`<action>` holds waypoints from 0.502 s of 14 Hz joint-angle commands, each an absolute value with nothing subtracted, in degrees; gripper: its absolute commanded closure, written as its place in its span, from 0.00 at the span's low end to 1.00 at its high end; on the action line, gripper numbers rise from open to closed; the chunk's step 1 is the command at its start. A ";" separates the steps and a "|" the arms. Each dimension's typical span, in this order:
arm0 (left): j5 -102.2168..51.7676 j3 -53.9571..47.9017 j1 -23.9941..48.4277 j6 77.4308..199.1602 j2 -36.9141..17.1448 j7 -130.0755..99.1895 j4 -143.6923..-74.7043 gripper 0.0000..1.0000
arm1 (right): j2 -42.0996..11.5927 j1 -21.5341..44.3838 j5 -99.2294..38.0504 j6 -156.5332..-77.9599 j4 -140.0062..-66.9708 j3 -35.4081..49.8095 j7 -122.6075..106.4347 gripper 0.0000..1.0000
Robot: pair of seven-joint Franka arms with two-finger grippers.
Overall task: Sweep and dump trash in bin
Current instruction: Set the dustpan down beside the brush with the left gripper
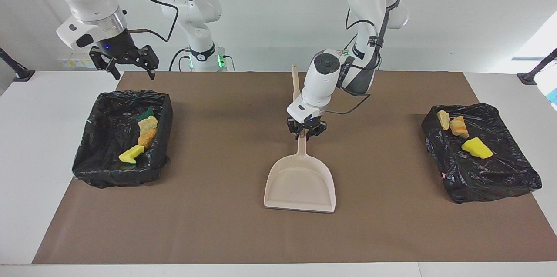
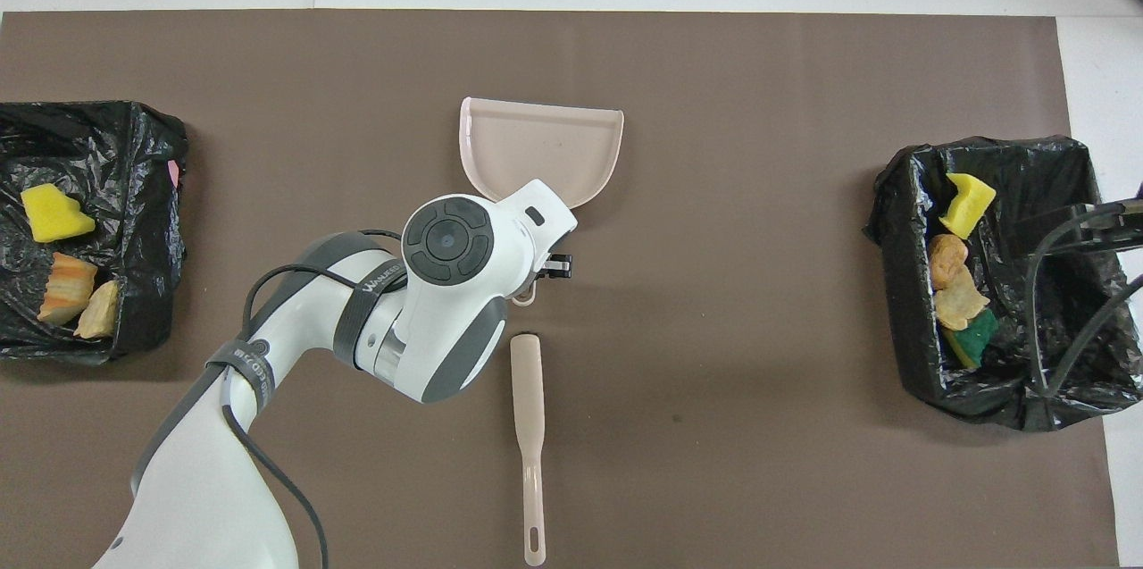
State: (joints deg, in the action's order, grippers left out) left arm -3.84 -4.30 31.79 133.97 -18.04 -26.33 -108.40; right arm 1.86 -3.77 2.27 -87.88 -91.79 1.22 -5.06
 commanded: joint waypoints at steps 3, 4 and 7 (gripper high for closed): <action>-5.01 -3.17 28.57 125.62 -11.17 -26.63 -109.08 0.00 | 3.25 -3.96 1.05 -87.89 -93.16 1.32 -4.92 0.00; -5.01 -2.99 27.17 123.94 -9.51 -26.63 -108.81 0.00 | 3.25 -3.96 1.05 -87.89 -93.16 1.32 -4.92 0.00; -4.83 -2.99 18.67 119.20 -4.06 -23.49 -108.54 0.00 | 3.25 -3.96 1.05 -87.89 -93.16 1.32 -4.92 0.00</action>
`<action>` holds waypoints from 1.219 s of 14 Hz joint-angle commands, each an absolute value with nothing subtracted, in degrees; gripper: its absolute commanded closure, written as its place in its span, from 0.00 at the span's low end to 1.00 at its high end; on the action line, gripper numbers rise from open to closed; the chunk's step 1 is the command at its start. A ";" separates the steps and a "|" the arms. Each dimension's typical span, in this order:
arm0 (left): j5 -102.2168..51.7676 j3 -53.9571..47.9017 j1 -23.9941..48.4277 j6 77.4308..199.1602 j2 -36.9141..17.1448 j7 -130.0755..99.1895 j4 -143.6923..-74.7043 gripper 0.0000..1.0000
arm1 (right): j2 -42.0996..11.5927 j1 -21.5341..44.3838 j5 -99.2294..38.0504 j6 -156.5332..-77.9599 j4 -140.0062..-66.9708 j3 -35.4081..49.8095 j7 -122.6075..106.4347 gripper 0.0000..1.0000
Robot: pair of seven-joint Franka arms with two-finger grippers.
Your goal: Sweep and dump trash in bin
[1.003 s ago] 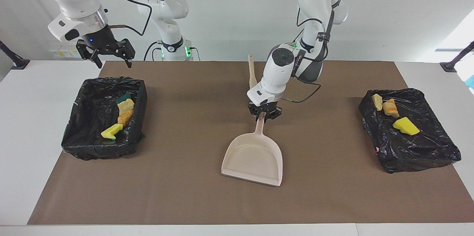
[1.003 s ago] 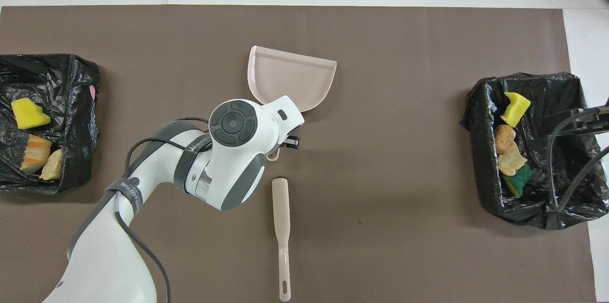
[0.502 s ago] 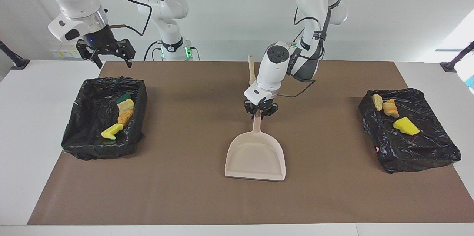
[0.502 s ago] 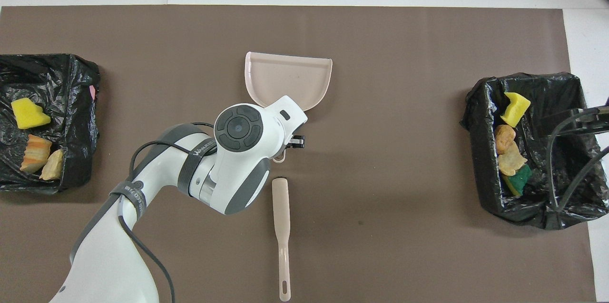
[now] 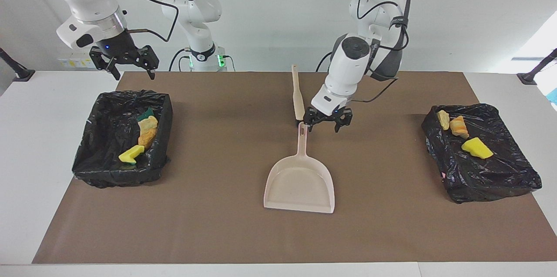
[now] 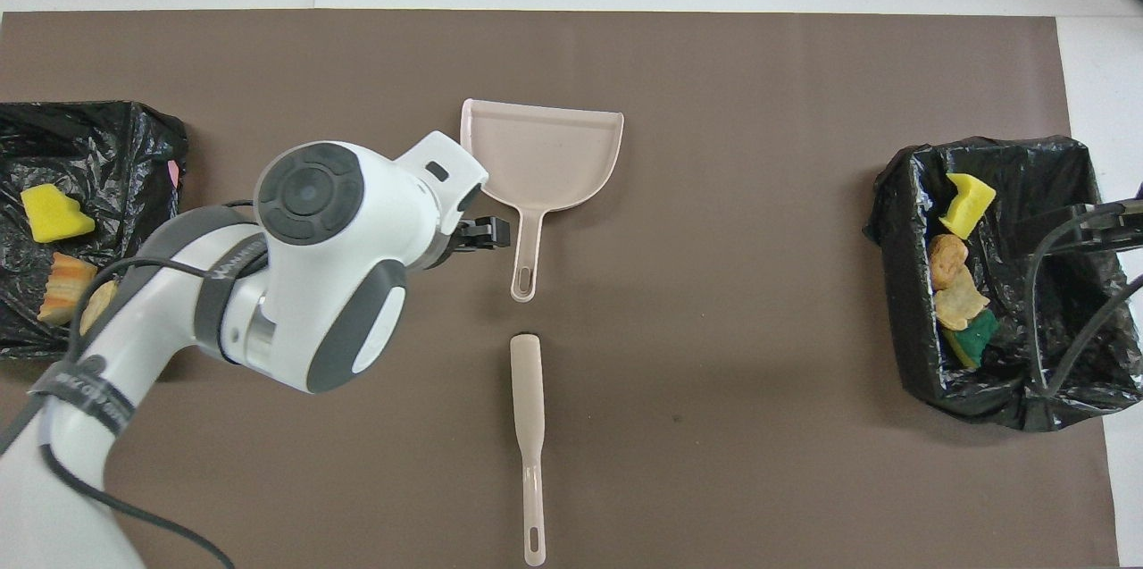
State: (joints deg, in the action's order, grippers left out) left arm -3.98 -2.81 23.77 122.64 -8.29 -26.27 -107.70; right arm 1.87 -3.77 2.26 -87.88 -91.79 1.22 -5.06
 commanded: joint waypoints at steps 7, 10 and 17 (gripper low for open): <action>-4.40 -2.90 1.33 100.14 2.19 1.56 -104.60 0.00 | 3.25 -3.96 1.05 -87.89 -93.16 1.32 -4.92 0.00; -3.69 -2.90 0.18 87.05 2.20 2.29 -95.39 0.00 | 3.25 -3.96 1.05 -87.89 -93.16 1.32 -4.92 0.00; -1.50 -2.72 0.26 83.67 5.62 2.11 -94.91 0.00 | 3.16 -3.96 1.05 -87.89 -93.16 1.32 -4.92 0.00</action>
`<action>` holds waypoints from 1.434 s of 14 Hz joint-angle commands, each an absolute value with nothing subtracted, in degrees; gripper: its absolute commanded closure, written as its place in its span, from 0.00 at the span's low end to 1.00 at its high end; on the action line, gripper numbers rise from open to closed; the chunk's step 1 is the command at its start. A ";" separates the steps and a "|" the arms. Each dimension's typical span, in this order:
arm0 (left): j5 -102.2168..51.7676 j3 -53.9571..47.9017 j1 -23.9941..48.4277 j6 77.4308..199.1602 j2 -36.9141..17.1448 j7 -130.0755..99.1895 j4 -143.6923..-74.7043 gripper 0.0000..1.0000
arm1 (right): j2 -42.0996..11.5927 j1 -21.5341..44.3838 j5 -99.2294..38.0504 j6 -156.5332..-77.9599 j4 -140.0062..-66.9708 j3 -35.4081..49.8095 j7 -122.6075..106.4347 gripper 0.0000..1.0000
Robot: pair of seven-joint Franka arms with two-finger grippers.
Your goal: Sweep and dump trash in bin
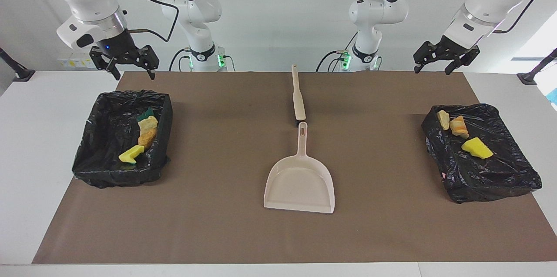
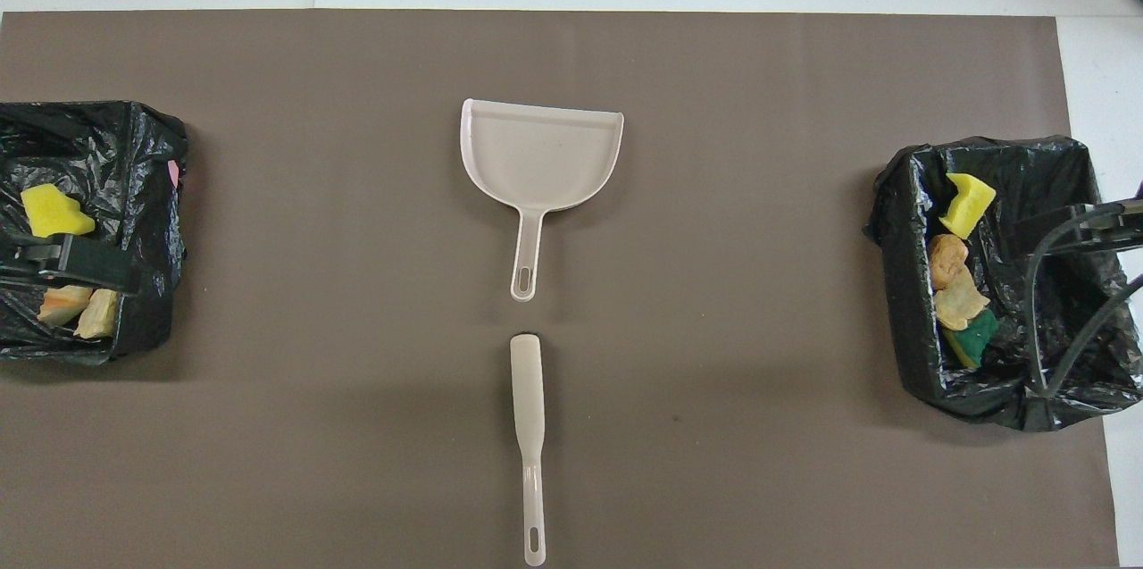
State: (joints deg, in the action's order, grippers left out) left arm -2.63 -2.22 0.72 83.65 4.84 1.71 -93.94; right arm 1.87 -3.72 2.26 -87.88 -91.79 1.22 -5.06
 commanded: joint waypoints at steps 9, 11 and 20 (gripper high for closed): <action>-1.67 -2.81 1.14 86.04 5.71 1.67 -94.66 0.00 | 3.25 -3.96 1.05 -87.89 -93.16 1.32 -4.92 0.00; -1.67 -2.81 0.62 86.04 6.06 1.76 -94.22 0.00 | 3.25 -3.96 1.05 -87.89 -93.16 1.32 -4.92 0.00; -1.58 -2.72 0.44 85.61 6.06 1.93 -94.22 0.00 | 3.25 -3.96 1.05 -87.89 -93.16 1.41 -4.92 0.00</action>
